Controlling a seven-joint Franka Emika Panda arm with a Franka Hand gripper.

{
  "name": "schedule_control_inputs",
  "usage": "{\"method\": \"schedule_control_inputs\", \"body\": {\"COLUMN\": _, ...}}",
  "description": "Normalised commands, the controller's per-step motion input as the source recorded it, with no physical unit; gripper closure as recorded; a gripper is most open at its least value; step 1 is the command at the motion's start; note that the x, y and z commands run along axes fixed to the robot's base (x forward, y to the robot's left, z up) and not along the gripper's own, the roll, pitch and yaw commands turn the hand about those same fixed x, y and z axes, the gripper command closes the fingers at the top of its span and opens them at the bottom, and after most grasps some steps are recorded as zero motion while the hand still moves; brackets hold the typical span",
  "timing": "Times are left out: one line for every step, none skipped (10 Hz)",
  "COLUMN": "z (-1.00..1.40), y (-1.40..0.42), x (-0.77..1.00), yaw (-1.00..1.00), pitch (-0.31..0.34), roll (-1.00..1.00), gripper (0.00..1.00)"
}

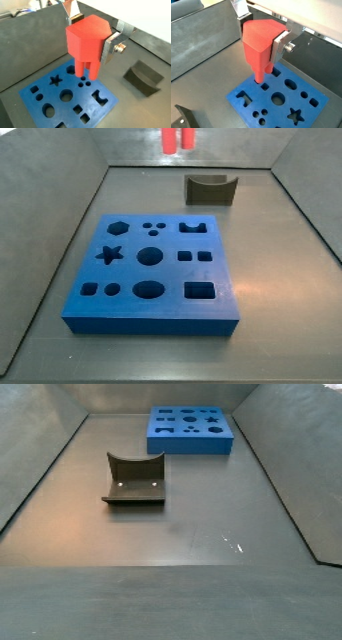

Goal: Insert the 3 prong object.

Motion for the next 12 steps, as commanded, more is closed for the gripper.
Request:
{"method": "schedule_control_inputs", "body": {"z": -0.75, "y": 0.09, "x": -0.15, "yaw": 0.91, "pitch": -0.12, "roll": 0.21, "gripper": 1.0}}
{"method": "schedule_control_inputs", "body": {"z": -0.82, "y": 0.09, "x": -0.15, "yaw": 0.92, "pitch": -0.137, "roll": 0.18, "gripper": 1.0}}
{"method": "schedule_control_inputs", "body": {"z": -0.89, "y": 0.1, "x": -0.16, "yaw": 0.93, "pitch": -0.144, "roll": 0.12, "gripper": 1.0}}
{"method": "schedule_control_inputs", "body": {"z": -0.94, "y": 0.12, "x": -0.15, "yaw": 0.93, "pitch": -0.147, "roll": 0.09, "gripper": 1.0}}
{"method": "schedule_control_inputs", "body": {"z": -0.94, "y": 0.25, "x": -0.13, "yaw": 0.87, "pitch": -0.149, "roll": 0.02, "gripper": 1.0}}
{"method": "schedule_control_inputs", "body": {"z": -0.75, "y": 0.38, "x": -0.06, "yaw": 0.71, "pitch": -0.117, "roll": -0.11, "gripper": 1.0}}
{"method": "schedule_control_inputs", "body": {"z": -0.6, "y": 0.14, "x": 0.0, "yaw": 0.18, "pitch": -0.036, "roll": -0.12, "gripper": 1.0}}
{"method": "schedule_control_inputs", "body": {"z": -0.54, "y": 0.05, "x": 0.0, "yaw": 0.01, "pitch": 0.0, "roll": -0.06, "gripper": 1.0}}
{"method": "schedule_control_inputs", "body": {"z": -0.63, "y": 0.05, "x": 0.0, "yaw": 0.0, "pitch": 0.0, "roll": -0.06, "gripper": 1.0}}
{"method": "schedule_control_inputs", "body": {"z": -0.72, "y": 0.09, "x": -0.03, "yaw": 0.0, "pitch": 0.0, "roll": -0.03, "gripper": 1.0}}
{"method": "schedule_control_inputs", "body": {"z": -0.69, "y": 0.19, "x": -0.04, "yaw": 0.11, "pitch": 0.0, "roll": -0.04, "gripper": 1.0}}
{"method": "schedule_control_inputs", "body": {"z": -0.58, "y": 0.16, "x": 0.0, "yaw": 0.17, "pitch": 0.0, "roll": 0.0, "gripper": 1.0}}
